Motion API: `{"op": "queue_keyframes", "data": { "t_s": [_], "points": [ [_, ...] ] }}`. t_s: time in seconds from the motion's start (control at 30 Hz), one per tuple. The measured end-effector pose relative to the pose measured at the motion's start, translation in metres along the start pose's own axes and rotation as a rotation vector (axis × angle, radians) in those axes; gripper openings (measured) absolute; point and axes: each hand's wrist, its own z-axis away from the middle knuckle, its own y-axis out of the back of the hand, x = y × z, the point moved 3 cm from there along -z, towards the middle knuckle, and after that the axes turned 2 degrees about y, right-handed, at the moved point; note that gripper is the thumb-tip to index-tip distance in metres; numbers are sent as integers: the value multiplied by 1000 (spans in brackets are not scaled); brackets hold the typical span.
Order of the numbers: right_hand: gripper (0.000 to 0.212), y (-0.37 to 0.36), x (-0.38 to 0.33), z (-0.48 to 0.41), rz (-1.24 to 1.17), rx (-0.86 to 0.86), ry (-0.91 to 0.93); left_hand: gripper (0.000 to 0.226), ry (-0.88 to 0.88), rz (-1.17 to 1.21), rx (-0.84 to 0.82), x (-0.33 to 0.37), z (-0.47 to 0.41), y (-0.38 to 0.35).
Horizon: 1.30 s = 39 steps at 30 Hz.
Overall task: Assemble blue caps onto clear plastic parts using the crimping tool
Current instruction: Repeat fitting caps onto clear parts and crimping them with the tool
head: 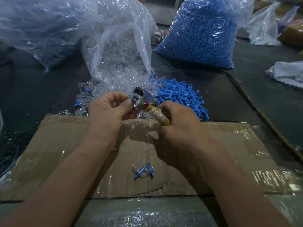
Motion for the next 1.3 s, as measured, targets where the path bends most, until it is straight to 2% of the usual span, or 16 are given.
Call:
{"op": "queue_keyframes", "data": {
  "t_s": [0.17, 0.23, 0.37, 0.43, 0.6, 0.8, 0.87, 0.9, 0.97, 1.0, 1.03, 1.1, 1.17, 1.3],
  "points": [
    [25, 8, 15, -2, -5, 34, -78, 8, 83, 5, -8, 8, -7, 15],
    [29, 10, 21, -2, 26, 13, -107, 5, 144, -63, -154, 13, -8, 17],
    [47, 11, 25, -2, 43, -81, -144, 16, 230, -322, -576, 16, 1, 12],
    [51, 11, 24, -1, 28, -138, -148, 23, 281, -429, -724, 13, 7, 7],
    [65, 7, 17, 1, 22, -219, -107, 15, 362, -491, -913, 1, 15, -2],
    [64, 0, 11, 1, 139, -304, -27, 10, 397, -527, -1086, -3, 21, -2],
    [64, -1, 11, 1, 141, -328, -32, 10, 324, -485, -1039, 4, 18, 1],
    [64, -1, 11, 2, 140, -338, -32, 14, 268, -438, -938, 8, 14, 2],
    [67, 1, 11, 3, 132, -358, -30, 20, 156, -326, -599, 13, 4, 6],
    [69, 1, 11, 4, 129, -369, -26, 15, 86, -293, -413, 12, 0, 10],
    [71, 1, 11, 5, 133, -377, -20, 5, -3, -332, -239, 9, -5, 13],
    [77, 2, 11, 7, 152, -390, -14, 13, -168, -595, 24, 2, -11, 17],
    [82, 2, 11, 8, 161, -408, -14, 17, -234, -751, 70, -6, -14, 16],
    [82, 4, 11, 9, 149, -434, -21, 31, -267, -987, -89, -17, -22, 11]
  ]
}}
